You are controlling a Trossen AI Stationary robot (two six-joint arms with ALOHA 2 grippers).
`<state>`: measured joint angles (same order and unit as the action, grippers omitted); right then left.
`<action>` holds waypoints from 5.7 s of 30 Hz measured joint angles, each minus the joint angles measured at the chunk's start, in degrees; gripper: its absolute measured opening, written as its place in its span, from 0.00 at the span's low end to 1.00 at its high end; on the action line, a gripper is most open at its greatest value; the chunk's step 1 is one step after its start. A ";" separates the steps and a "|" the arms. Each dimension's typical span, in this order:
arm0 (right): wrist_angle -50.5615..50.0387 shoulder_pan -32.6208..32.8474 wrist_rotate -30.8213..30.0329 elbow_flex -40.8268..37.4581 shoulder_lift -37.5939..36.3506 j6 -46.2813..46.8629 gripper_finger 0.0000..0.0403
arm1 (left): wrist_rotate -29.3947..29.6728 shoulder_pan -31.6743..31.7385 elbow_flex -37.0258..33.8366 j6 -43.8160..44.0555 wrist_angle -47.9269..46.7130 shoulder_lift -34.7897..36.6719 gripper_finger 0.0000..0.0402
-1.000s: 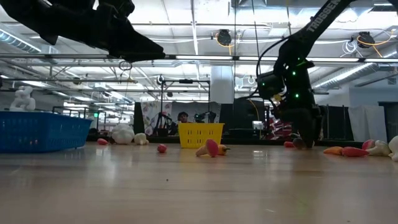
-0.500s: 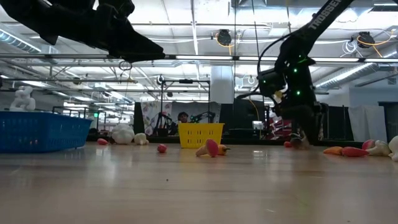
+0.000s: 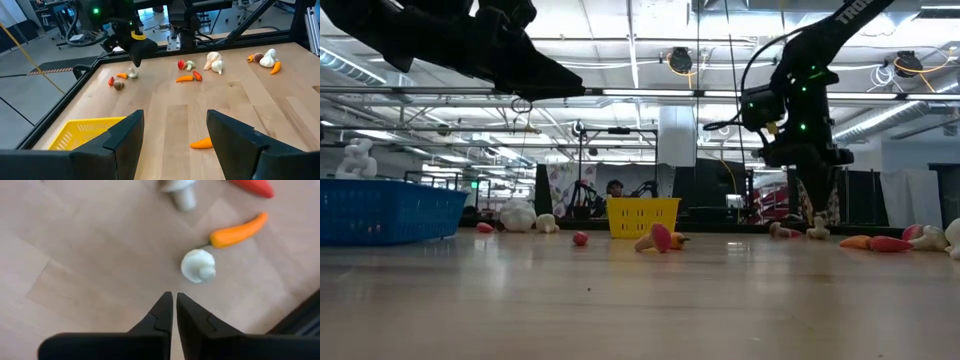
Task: Sort produce into baskets
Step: Put the green mushroom into the blue bin
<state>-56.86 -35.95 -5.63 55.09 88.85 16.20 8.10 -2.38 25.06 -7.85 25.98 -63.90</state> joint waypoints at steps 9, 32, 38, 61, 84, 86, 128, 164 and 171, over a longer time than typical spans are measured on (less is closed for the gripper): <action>2.91 0.44 -7.54 0.00 -0.01 2.74 0.28 | 0.00 0.00 0.00 0.05 -0.01 0.00 0.56; 8.45 -2.67 -3.09 -6.43 0.08 3.28 0.52 | -0.28 -0.01 0.00 1.56 -1.68 0.00 0.56; 12.29 -2.66 -3.30 -7.91 0.08 2.34 0.52 | -0.42 -0.01 0.00 1.58 -1.68 0.00 0.56; 9.44 -0.81 0.05 -5.14 -0.24 0.47 0.02 | -1.99 -0.01 -0.09 -0.25 -1.14 0.00 0.56; 66.73 30.72 23.59 -0.87 -2.09 6.68 0.03 | -6.36 0.77 -8.66 -5.36 21.67 -0.10 0.56; 70.58 32.19 23.49 -0.87 -2.09 7.43 0.03 | -6.38 -0.35 -8.66 -8.63 22.06 -0.65 0.56; 83.87 37.20 16.18 -0.85 4.38 8.69 0.04 | -3.52 -6.92 -0.46 -22.61 36.35 -20.24 0.56; 82.81 36.86 14.75 -0.85 4.38 8.82 0.17 | -2.69 -6.90 -0.52 -22.61 36.47 -20.17 0.31; 74.04 35.57 14.62 -0.81 4.23 8.25 0.36 | 3.06 -8.85 -0.63 -22.55 31.08 -18.60 0.31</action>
<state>17.18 -0.38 8.99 54.28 93.08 24.45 11.15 -11.23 24.43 -30.39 57.06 -82.50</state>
